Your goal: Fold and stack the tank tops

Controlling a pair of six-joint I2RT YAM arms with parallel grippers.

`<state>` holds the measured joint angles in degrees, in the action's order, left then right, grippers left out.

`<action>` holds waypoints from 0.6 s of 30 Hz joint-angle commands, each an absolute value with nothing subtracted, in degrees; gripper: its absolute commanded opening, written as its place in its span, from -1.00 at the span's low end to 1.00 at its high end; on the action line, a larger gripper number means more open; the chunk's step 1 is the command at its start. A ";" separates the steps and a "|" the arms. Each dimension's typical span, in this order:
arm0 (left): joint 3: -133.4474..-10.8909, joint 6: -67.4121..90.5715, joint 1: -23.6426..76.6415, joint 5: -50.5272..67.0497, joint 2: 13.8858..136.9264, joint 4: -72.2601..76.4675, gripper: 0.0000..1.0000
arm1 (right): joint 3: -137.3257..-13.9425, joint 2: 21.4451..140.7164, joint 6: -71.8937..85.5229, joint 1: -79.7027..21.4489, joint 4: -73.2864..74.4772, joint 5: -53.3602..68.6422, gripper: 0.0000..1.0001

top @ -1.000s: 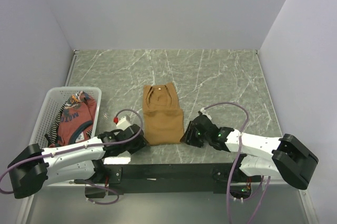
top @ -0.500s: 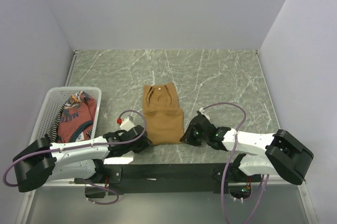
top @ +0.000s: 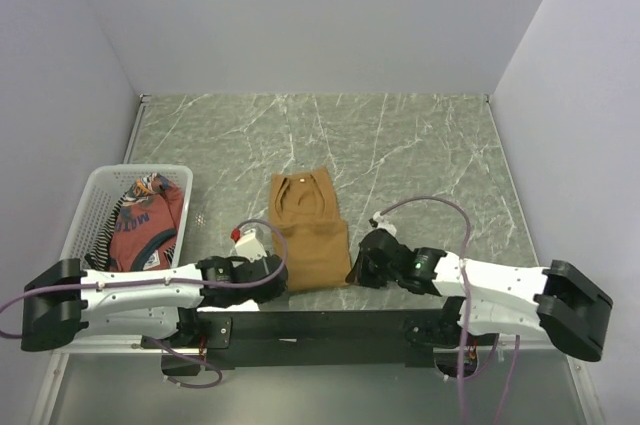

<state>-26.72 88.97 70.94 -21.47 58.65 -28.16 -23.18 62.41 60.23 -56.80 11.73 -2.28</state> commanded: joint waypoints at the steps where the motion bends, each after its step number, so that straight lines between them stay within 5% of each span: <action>1: -30.58 95.35 75.84 -25.05 57.92 -36.73 -0.99 | -25.92 57.67 62.13 -61.42 18.53 -5.80 -1.00; 10: -38.66 94.67 76.04 -32.61 51.95 -44.03 -0.99 | -39.35 58.26 54.34 -58.28 25.66 -6.95 -1.00; 18: -42.80 70.97 52.23 -24.09 51.75 -30.16 -0.99 | -51.05 70.03 44.83 -45.45 23.56 2.35 -1.00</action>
